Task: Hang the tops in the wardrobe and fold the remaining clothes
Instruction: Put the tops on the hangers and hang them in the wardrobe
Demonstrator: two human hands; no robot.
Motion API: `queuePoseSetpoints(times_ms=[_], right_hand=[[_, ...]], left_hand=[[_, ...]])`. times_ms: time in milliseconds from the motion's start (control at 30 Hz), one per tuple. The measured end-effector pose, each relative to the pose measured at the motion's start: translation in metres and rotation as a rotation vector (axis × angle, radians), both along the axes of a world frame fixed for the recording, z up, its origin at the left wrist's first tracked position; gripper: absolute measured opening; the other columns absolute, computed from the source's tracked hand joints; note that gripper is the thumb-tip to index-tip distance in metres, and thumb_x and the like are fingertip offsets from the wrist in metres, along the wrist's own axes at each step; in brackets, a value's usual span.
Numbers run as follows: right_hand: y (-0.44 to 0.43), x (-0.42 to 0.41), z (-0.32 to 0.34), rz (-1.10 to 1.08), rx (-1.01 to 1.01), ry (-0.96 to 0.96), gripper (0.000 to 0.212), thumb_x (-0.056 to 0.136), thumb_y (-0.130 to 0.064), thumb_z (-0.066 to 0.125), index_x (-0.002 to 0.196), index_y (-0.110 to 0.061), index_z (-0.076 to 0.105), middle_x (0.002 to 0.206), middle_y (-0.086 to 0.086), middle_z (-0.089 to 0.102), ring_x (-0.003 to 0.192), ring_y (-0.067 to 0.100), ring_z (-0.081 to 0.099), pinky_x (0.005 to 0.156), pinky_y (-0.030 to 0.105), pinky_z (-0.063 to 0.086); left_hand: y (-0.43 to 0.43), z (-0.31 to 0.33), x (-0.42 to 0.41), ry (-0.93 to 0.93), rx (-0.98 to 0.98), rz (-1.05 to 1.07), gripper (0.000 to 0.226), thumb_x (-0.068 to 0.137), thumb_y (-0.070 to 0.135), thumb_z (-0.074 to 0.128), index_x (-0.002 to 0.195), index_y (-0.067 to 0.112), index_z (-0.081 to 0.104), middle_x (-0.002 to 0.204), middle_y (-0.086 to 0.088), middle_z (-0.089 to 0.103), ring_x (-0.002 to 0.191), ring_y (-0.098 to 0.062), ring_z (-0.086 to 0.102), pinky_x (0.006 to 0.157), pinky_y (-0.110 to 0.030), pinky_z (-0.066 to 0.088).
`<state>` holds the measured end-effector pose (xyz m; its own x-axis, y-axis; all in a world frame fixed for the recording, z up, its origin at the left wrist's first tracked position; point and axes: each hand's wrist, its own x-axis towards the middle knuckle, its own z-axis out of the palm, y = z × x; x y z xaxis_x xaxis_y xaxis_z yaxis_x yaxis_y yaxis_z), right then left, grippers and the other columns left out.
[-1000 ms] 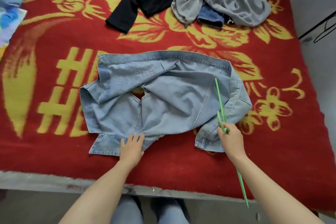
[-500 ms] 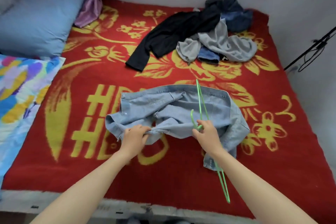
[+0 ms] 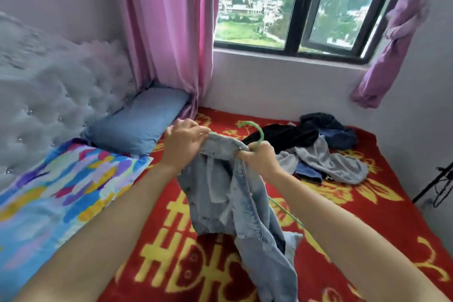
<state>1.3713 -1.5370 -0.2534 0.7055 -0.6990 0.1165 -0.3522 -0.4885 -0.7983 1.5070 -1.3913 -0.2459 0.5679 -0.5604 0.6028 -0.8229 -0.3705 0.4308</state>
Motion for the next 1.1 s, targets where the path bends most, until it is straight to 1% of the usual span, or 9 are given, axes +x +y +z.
queuePoseSetpoints(times_ms=[167,267,367,467,567,633,767,933,1100], right_hand=[[0.002,0.035,0.079,-0.187,0.186,-0.171,0.033,0.071,-0.022,0.068,0.05,-0.012,0.044,0.05,0.001,0.042,0.052,0.02,0.042,0.056,0.033,0.036],[0.011,0.05,0.111,-0.195,0.222,-0.248,0.027,0.073,-0.024,0.068,0.059,-0.01,0.051,0.06,0.006,0.052,0.055,0.021,0.049,0.057,0.033,0.043],[0.029,0.063,0.137,-0.122,0.276,-0.323,0.025,0.074,-0.02,0.074,0.059,-0.01,0.058,0.06,0.004,0.055,0.052,0.015,0.049,0.05,0.028,0.043],[0.044,0.072,0.154,-0.096,0.271,-0.401,0.038,0.074,-0.015,0.074,0.039,-0.016,0.061,0.052,-0.001,0.057,0.059,0.016,0.054,0.063,0.031,0.052],[0.04,0.076,0.156,-0.169,0.275,-0.431,0.04,0.077,-0.014,0.067,0.037,-0.016,0.063,0.05,-0.001,0.06,0.062,0.02,0.058,0.071,0.037,0.055],[0.032,0.072,0.154,-0.215,0.247,-0.419,0.024,0.078,-0.018,0.064,0.055,-0.014,0.062,0.06,0.005,0.061,0.064,0.023,0.06,0.072,0.041,0.056],[0.006,0.052,0.134,-0.279,0.151,-0.38,0.024,0.078,-0.02,0.065,0.056,-0.013,0.057,0.057,0.002,0.055,0.061,0.021,0.056,0.062,0.031,0.047],[-0.022,0.038,0.084,-0.274,0.068,-0.122,0.026,0.074,-0.022,0.07,0.055,-0.012,0.055,0.056,0.004,0.052,0.065,0.025,0.054,0.061,0.033,0.042],[-0.034,0.019,0.051,-0.152,0.025,0.149,0.024,0.088,-0.021,0.06,0.072,-0.003,0.06,0.055,0.007,0.054,0.038,0.013,0.045,0.037,0.02,0.034]], left_hand=[[0.028,0.017,-0.003,0.067,-0.236,0.183,0.019,0.084,0.018,0.063,0.096,0.006,0.07,0.088,-0.017,0.064,0.086,-0.036,0.06,0.074,-0.043,0.045],[0.038,0.008,-0.014,0.339,0.024,-0.045,0.051,0.077,0.058,0.055,0.101,0.015,0.068,0.086,-0.002,0.066,0.082,-0.022,0.063,0.068,-0.029,0.042],[0.034,-0.008,-0.022,0.616,0.195,-0.233,0.078,0.074,0.055,0.067,0.139,0.023,0.037,0.12,0.006,0.054,0.111,-0.015,0.055,0.085,-0.017,0.044],[0.029,-0.03,-0.028,0.687,0.113,-0.06,0.11,0.06,0.069,0.067,0.147,0.026,0.015,0.14,0.001,0.043,0.125,-0.024,0.047,0.098,-0.032,0.042],[0.032,-0.043,-0.025,0.621,0.004,0.181,0.077,0.077,0.054,0.063,0.138,0.015,0.035,0.125,-0.009,0.055,0.113,-0.032,0.054,0.089,-0.034,0.045],[0.044,-0.038,-0.017,0.543,-0.058,0.202,0.047,0.082,0.05,0.058,0.105,0.009,0.061,0.102,-0.013,0.067,0.096,-0.033,0.061,0.073,-0.034,0.043],[0.081,-0.011,0.009,0.48,-0.206,0.118,0.054,0.053,0.07,0.05,0.05,0.016,0.048,0.047,-0.002,0.047,0.05,-0.008,0.04,0.051,-0.031,0.027],[0.099,0.029,0.025,0.483,-0.297,0.058,0.018,0.069,0.011,0.081,0.082,0.002,0.072,0.04,0.006,0.048,0.045,0.006,0.044,0.048,-0.009,0.03],[0.102,0.043,0.032,0.396,-0.086,0.117,0.026,0.07,0.017,0.082,0.095,0.016,0.072,0.05,0.003,0.052,0.055,0.002,0.051,0.053,-0.01,0.034]])
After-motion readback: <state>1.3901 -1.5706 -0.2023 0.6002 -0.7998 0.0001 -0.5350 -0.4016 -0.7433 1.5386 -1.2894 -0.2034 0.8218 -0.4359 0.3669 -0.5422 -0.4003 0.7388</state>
